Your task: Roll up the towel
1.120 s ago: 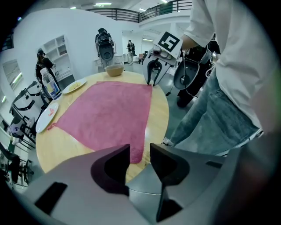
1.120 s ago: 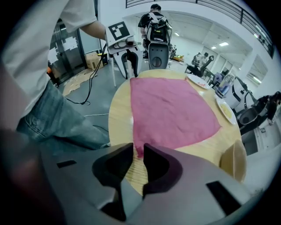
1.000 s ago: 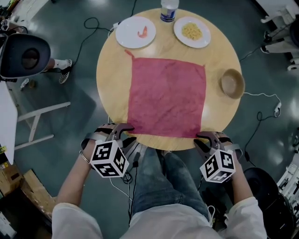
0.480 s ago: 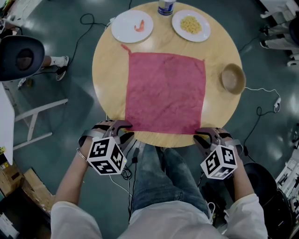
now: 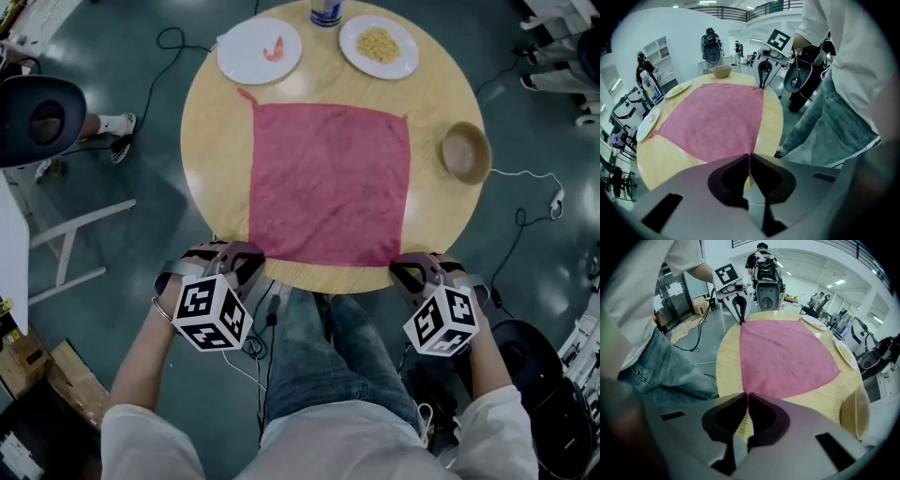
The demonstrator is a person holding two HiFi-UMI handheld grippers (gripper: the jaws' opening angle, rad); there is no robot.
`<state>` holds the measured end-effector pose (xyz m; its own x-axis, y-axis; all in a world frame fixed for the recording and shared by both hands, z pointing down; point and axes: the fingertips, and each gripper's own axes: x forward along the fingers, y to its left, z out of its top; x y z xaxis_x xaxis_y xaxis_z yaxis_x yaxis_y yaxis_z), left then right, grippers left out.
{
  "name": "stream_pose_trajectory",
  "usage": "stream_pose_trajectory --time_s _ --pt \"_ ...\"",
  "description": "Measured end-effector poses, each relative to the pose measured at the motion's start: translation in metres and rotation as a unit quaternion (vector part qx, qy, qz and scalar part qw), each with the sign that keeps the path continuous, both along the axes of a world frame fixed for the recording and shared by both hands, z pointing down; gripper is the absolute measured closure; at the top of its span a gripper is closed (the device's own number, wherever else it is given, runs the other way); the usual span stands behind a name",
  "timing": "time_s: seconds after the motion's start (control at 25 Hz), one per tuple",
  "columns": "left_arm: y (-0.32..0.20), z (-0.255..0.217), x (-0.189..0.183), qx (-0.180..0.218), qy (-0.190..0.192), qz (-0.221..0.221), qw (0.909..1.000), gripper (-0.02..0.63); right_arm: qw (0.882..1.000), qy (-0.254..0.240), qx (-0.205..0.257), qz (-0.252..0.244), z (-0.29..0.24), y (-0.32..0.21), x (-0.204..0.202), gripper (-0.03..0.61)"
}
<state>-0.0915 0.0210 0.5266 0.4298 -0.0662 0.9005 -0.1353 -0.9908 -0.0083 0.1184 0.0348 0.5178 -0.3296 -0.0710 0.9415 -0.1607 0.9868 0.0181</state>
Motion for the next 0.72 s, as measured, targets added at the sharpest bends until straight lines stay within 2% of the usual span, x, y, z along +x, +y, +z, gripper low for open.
stream_pose_trajectory --time_s 0.32,0.72 --pt "0.014 -0.011 -0.001 -0.025 0.005 -0.005 0.9997 0.594 0.999 -0.023 -0.026 0.020 -0.013 0.015 -0.001 0.563" --pt "-0.015 -0.030 -0.003 -0.064 0.024 -0.035 0.9970 0.592 0.996 -0.055 -0.045 0.061 -0.033 -0.009 0.000 0.563"
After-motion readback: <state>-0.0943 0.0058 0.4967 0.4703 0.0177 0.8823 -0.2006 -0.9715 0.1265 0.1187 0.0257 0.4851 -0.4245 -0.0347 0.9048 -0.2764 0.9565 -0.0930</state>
